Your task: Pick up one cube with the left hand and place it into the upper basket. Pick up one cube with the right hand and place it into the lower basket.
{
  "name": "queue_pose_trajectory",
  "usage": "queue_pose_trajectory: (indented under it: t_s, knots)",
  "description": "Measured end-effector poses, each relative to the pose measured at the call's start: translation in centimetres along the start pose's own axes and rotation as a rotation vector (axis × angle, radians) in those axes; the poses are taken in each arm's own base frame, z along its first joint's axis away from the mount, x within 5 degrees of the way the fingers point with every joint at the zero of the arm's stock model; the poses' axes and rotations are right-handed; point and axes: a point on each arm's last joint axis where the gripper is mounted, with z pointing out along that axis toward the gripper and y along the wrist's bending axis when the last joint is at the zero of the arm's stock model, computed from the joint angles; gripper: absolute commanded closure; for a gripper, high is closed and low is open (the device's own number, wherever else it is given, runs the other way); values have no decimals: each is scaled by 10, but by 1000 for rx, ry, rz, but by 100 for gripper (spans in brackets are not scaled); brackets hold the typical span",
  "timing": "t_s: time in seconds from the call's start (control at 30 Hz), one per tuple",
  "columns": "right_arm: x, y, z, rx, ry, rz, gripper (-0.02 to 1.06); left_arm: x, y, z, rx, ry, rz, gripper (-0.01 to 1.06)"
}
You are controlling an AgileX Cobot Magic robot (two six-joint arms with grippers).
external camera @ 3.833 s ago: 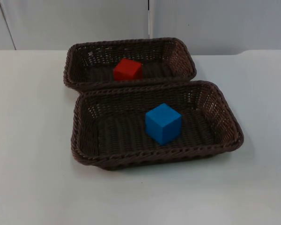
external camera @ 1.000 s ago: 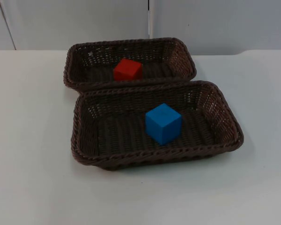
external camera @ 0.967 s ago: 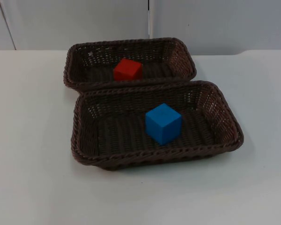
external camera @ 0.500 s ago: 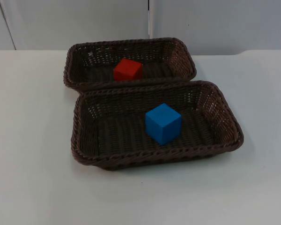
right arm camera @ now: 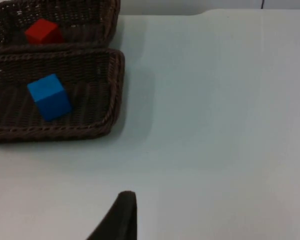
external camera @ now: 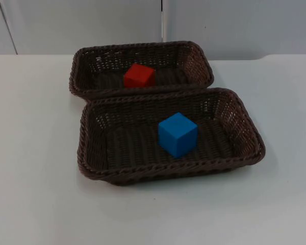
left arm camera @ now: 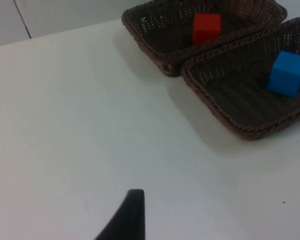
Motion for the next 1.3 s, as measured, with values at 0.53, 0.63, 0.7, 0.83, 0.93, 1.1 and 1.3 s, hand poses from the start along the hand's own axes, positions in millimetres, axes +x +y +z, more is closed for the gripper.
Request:
queue_pose_trajectory:
  t_s: [0.53,0.63,0.7,0.83,0.93,1.1,1.3]
  knots:
    - [0,1,0,67,-4,35,-1,0,0,0,0,0,0,6]
    - [0,1,0,67,-4,35,-1,0,0,0,0,0,0,6]
    - [0,1,0,67,-4,35,-1,0,0,0,0,1,0,6]
    - [0,1,0,67,-4,35,-1,0,0,0,0,1,0,6]
    - [0,1,0,67,-4,35,-1,0,0,0,0,1,0,6]
    - [0,1,0,67,-4,35,-1,0,0,0,0,1,0,6]
    - [0,1,0,67,-4,35,-1,0,0,0,0,1,0,6]
